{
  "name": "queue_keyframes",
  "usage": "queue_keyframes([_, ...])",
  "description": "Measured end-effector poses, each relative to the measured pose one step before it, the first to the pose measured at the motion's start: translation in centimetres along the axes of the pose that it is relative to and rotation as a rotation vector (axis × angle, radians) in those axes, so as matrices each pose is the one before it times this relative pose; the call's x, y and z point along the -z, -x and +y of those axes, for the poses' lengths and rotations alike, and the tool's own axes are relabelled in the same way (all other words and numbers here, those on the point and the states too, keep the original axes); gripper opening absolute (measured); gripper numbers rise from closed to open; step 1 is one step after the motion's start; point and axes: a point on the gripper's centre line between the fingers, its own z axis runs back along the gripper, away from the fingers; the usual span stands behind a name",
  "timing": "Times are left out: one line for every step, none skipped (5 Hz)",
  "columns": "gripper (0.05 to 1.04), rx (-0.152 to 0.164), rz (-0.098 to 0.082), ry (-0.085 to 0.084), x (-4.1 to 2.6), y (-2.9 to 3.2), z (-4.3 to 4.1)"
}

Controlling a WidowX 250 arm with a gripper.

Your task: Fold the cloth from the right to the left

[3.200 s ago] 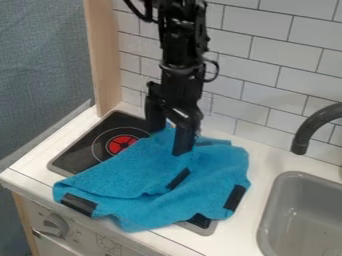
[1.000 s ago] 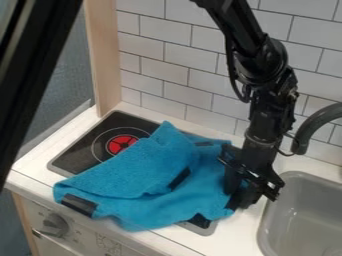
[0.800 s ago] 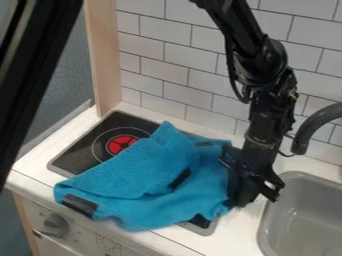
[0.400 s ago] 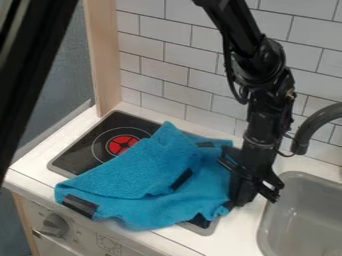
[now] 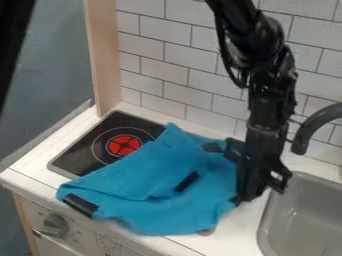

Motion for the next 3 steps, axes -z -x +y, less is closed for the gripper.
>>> queue_keyframes([0.054,-0.0273,-0.0282,-0.0004,-1.452,0.284,1.758])
queue_keyframes([0.054,-0.0611,0.0015,-0.0064,-0.895,0.86,2.8])
queue_keyframes([0.054,-0.0693,-0.0048,-0.0179,-0.963,0.789,2.74])
